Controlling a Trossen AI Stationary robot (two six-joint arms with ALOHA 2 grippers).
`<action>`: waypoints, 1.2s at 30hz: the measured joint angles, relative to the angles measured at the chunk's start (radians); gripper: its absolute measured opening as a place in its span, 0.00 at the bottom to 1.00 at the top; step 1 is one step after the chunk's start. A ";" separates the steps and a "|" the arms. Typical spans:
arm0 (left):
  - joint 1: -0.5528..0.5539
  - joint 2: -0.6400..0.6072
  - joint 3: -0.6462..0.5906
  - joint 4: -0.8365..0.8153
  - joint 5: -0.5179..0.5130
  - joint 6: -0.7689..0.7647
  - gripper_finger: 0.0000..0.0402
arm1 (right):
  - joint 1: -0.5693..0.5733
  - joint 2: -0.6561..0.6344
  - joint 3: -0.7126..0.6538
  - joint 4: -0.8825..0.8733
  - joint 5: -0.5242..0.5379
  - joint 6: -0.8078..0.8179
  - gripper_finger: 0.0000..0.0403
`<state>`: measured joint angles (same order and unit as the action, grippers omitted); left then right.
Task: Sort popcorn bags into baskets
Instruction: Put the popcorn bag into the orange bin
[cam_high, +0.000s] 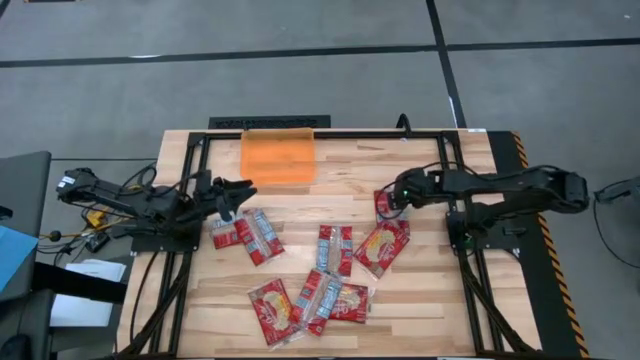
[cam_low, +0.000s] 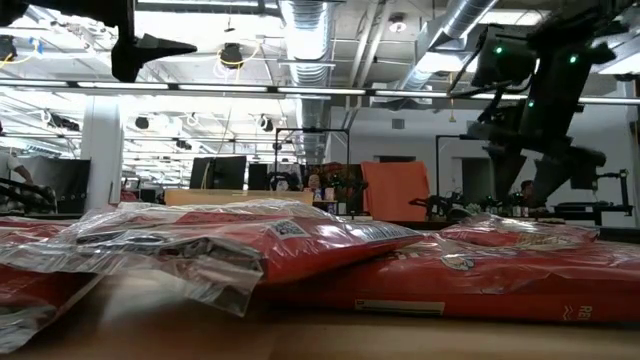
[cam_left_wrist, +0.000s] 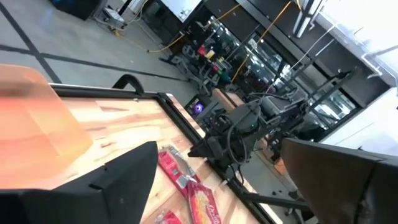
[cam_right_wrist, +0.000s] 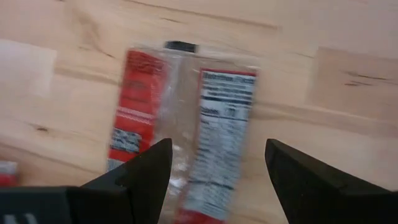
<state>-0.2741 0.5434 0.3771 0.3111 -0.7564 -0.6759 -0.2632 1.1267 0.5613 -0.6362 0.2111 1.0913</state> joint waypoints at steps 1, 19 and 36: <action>0.000 0.000 0.000 -0.009 0.001 -0.001 0.84 | -0.009 -0.001 -0.026 0.046 -0.023 0.001 0.70; 0.002 0.000 0.000 -0.016 -0.056 -0.051 0.85 | -0.008 -0.013 -0.270 0.398 -0.054 -0.031 0.61; 0.002 0.000 0.000 -0.093 -0.126 -0.088 0.85 | -0.019 -0.005 -0.260 0.461 -0.112 -0.040 0.03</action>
<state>-0.2718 0.5430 0.3775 0.2186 -0.8821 -0.7643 -0.2822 1.1213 0.3011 -0.1755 0.0995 1.0516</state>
